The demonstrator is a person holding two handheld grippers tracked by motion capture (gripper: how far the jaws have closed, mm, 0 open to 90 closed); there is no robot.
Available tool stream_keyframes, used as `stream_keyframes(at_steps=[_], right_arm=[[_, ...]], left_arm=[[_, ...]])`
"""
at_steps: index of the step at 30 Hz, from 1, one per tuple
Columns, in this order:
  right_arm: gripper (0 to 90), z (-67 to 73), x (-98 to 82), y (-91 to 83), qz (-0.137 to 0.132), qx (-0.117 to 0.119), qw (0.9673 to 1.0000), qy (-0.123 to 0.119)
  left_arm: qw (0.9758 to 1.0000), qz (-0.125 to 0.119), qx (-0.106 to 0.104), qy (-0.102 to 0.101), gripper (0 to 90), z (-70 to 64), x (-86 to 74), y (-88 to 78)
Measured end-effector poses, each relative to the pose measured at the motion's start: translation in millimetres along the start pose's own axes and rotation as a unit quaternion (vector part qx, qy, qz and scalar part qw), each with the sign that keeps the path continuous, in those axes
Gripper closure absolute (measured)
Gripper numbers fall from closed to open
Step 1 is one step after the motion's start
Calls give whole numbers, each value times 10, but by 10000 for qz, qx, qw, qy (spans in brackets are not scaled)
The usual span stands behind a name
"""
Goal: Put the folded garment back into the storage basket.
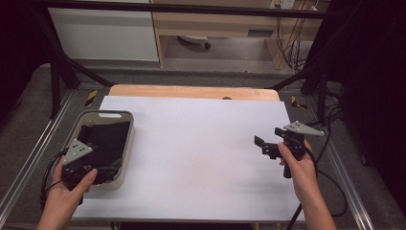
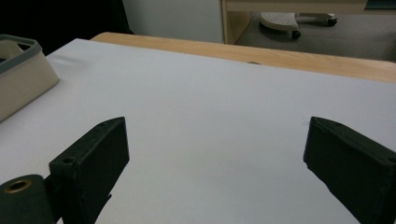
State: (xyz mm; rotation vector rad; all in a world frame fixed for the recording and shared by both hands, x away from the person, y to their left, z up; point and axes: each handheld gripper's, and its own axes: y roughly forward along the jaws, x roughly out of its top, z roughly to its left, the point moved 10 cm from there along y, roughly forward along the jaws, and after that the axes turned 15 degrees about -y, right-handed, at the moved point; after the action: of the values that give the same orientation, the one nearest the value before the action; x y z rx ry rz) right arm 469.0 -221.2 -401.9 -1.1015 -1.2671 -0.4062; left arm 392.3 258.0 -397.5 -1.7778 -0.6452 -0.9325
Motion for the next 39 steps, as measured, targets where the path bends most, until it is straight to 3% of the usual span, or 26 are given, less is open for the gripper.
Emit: stream_keyframes(at_steps=[19, 39], right_arm=[[66, 32, -516, -61, 22, -100, 9999, 81], [76, 180, -835, -67, 28, -2, 9998, 204]], left_arm=[[10000, 57, 2, 11, 58, 15, -37, 20], [9999, 98, -32, 50, 57, -15, -58, 30]])
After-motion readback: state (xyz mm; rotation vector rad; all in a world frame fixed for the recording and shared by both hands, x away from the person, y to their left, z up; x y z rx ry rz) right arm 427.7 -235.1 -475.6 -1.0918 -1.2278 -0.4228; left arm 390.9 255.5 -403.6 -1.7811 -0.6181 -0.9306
